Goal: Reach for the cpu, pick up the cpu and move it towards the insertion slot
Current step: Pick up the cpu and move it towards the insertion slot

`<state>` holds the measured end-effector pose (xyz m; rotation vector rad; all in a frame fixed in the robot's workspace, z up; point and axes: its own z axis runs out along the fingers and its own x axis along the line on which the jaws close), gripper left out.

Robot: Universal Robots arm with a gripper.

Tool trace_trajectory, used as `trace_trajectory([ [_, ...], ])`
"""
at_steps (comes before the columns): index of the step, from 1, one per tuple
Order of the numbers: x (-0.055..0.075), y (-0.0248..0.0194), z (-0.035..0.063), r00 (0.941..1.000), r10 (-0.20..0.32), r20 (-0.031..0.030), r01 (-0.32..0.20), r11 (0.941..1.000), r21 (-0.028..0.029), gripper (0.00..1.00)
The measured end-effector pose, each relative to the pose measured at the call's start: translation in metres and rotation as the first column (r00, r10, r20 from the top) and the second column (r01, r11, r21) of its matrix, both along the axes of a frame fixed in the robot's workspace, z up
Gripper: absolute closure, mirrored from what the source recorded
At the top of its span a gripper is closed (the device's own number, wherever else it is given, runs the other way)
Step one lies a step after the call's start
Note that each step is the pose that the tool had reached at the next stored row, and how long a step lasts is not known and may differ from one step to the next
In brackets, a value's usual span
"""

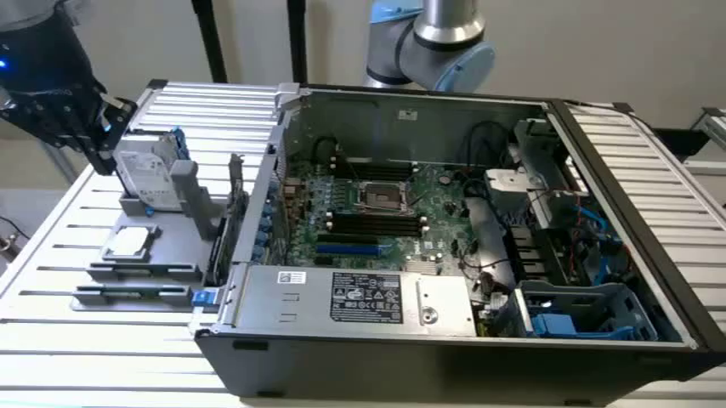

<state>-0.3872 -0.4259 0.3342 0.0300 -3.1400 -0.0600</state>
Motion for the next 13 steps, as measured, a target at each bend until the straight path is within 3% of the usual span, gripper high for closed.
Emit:
trace_trajectory([
  [13, -0.0004, 0.0001, -0.0002, 1.0000, 0.000, 0.0000, 0.000, 1.0000, -0.0001, 0.89],
])
